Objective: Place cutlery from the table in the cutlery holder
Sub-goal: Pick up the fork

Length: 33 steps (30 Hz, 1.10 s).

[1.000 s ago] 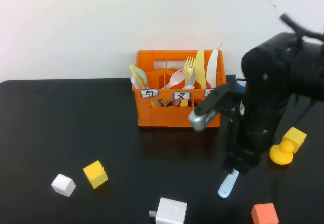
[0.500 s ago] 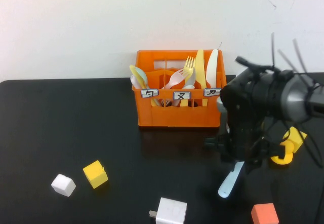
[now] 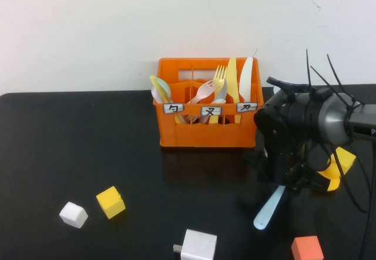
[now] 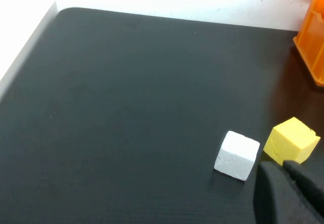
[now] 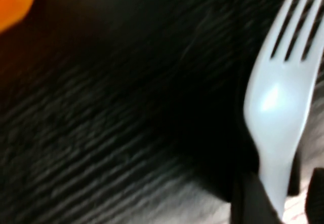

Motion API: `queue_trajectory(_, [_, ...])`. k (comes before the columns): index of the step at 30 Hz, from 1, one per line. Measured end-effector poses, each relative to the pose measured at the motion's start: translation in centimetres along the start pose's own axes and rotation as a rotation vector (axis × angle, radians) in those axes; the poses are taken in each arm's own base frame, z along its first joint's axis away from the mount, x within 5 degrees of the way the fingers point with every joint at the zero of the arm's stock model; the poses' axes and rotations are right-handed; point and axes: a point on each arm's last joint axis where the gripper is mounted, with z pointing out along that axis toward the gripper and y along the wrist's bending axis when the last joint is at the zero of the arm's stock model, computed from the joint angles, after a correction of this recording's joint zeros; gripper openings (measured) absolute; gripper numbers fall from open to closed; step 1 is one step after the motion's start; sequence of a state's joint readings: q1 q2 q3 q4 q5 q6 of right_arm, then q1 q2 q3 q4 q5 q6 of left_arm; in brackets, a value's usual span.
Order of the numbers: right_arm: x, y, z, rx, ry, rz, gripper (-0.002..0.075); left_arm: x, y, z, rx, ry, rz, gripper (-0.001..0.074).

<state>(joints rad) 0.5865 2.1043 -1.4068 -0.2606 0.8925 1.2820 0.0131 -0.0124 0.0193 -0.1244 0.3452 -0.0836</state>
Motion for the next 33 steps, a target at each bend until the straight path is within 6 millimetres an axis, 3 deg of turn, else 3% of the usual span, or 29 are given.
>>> queue_trajectory(5, [-0.3, 0.0, 0.5, 0.005, -0.004, 0.024, 0.0217, 0.0, 0.0, 0.0, 0.000, 0.000, 0.000, -0.0003])
queue_trajectory(12, [-0.3, 0.3, 0.7, -0.013, 0.008, 0.024, 0.0119, 0.0, 0.0, 0.0, 0.000, 0.000, 0.000, -0.0003])
queue_trajectory(22, [-0.6, 1.4, -0.1, -0.141, -0.066, -0.231, 0.0119, 0.0, 0.0, 0.0, 0.000, 0.000, 0.000, -0.0003])
queue_trajectory(23, [-0.4, 1.6, -2.3, -0.172, -0.160, -0.315, 0.0119, 0.0, 0.0, 0.0, 0.000, 0.000, 0.000, -0.0003])
queue_trajectory(27, [0.2, 1.2, -6.6, -0.272, -0.331, -0.418, 0.0119, 0.0, 0.0, 0.0, 0.000, 0.000, 0.000, -0.0003])
queue_trajectory(33, [1.7, 0.0, -9.4, -0.470, -0.481, -0.516, 0.0119, 0.0, 0.0, 0.0, 0.000, 0.000, 0.000, -0.0003])
